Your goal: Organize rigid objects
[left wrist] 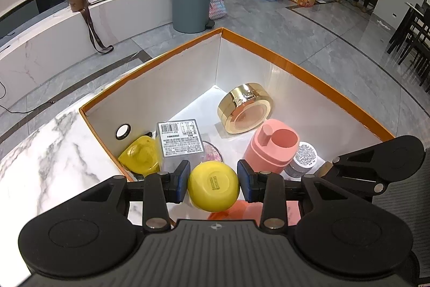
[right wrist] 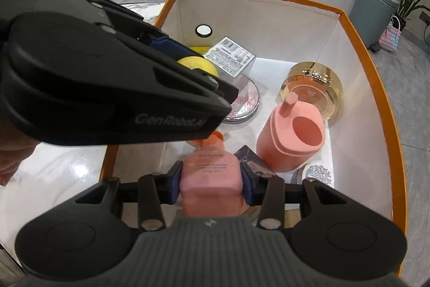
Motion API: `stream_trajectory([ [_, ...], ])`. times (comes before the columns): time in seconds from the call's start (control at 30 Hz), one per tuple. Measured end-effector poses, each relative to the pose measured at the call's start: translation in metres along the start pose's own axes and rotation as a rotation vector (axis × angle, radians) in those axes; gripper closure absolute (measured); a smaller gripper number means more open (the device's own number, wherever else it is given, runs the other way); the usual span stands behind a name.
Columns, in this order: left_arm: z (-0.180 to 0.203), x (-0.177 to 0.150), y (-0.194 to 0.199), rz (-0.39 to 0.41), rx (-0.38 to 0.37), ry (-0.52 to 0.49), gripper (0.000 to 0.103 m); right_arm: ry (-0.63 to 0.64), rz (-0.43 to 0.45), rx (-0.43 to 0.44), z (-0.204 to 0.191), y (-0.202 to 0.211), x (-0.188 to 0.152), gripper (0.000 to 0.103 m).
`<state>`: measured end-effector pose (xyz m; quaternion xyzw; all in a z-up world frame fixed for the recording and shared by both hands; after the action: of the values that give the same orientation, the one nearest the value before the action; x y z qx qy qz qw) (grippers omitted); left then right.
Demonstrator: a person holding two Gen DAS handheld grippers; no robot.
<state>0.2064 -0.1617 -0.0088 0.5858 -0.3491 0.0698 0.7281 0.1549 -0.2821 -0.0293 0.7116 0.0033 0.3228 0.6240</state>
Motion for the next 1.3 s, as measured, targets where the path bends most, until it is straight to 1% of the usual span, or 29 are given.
stream_trajectory([
  [0.1, 0.003, 0.001, -0.001, -0.017, -0.015, -0.005, 0.059, 0.0, -0.001, 0.0, 0.0, 0.0, 0.0, 0.06],
  [0.13, 0.003, 0.001, -0.001, -0.017, -0.016, -0.006, 0.055, 0.002, 0.001, -0.002, -0.001, 0.001, 0.0, 0.059],
  [0.2, 0.005, 0.0, 0.002, -0.007, -0.017, -0.002, 0.053, 0.005, 0.003, -0.006, -0.002, 0.002, 0.0, 0.059],
  [0.3, 0.006, 0.0, 0.007, 0.002, -0.016, -0.001, 0.053, 0.004, 0.013, -0.011, -0.003, 0.008, 0.002, 0.058],
  [0.37, 0.006, 0.001, 0.011, 0.01, -0.014, 0.003, 0.051, 0.002, 0.017, -0.01, -0.003, 0.011, 0.002, 0.057],
  [0.43, 0.005, 0.002, 0.016, 0.024, -0.012, 0.017, 0.042, 0.002, 0.022, -0.011, -0.003, 0.015, 0.002, 0.056],
  [0.6, 0.002, 0.001, 0.037, 0.081, -0.01, 0.074, 0.031, -0.008, 0.05, -0.027, -0.002, 0.028, -0.002, 0.054],
  [0.67, 0.003, 0.001, 0.047, 0.106, 0.001, 0.089, 0.026, -0.024, 0.065, -0.041, 0.0, 0.035, -0.004, 0.05],
  [0.73, 0.005, 0.001, 0.057, 0.129, 0.015, 0.104, 0.018, -0.051, 0.082, -0.057, 0.003, 0.042, -0.006, 0.048],
  [0.8, 0.007, 0.0, 0.067, 0.147, 0.028, 0.124, 0.016, -0.078, 0.093, -0.073, 0.006, 0.048, -0.008, 0.047],
  [0.83, 0.008, 0.0, 0.072, 0.153, 0.035, 0.135, 0.015, -0.094, 0.102, -0.084, 0.008, 0.052, -0.009, 0.044],
  [0.97, 0.016, -0.002, 0.088, 0.176, 0.052, 0.164, 0.013, -0.147, 0.135, -0.136, 0.013, 0.065, -0.016, 0.038],
  [1.07, 0.021, -0.005, 0.099, 0.184, 0.08, 0.189, 0.011, -0.182, 0.163, -0.164, 0.016, 0.075, -0.021, 0.037],
  [1.1, 0.023, -0.007, 0.102, 0.184, 0.099, 0.202, 0.008, -0.198, 0.174, -0.178, 0.018, 0.078, -0.023, 0.037],
  [1.17, 0.027, -0.01, 0.107, 0.184, 0.139, 0.218, 0.007, -0.229, 0.194, -0.2, 0.021, 0.086, -0.028, 0.037],
  [1.2, 0.029, -0.012, 0.109, 0.179, 0.162, 0.216, 0.004, -0.242, 0.203, -0.21, 0.022, 0.089, -0.029, 0.037],
  [1.23, 0.031, -0.013, 0.11, 0.173, 0.183, 0.213, 0.003, -0.254, 0.212, -0.217, 0.023, 0.092, -0.031, 0.035],
  [1.27, 0.033, -0.015, 0.11, 0.168, 0.206, 0.211, 0.003, -0.264, 0.219, -0.22, 0.024, 0.095, -0.032, 0.029],
  [1.3, 0.035, -0.018, 0.111, 0.162, 0.231, 0.206, 0.003, -0.271, 0.23, -0.226, 0.026, 0.098, -0.034, 0.026],
])
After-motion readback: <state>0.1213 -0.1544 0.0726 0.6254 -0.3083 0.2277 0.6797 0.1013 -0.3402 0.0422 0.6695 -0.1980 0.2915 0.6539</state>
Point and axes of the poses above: each gripper's, at about its wrist camera, not at the fingertips, and y roughly against the way its jaws point, z to its right, x to its top, the point moved 1 cm from there along -y, roughly the way its jaws point
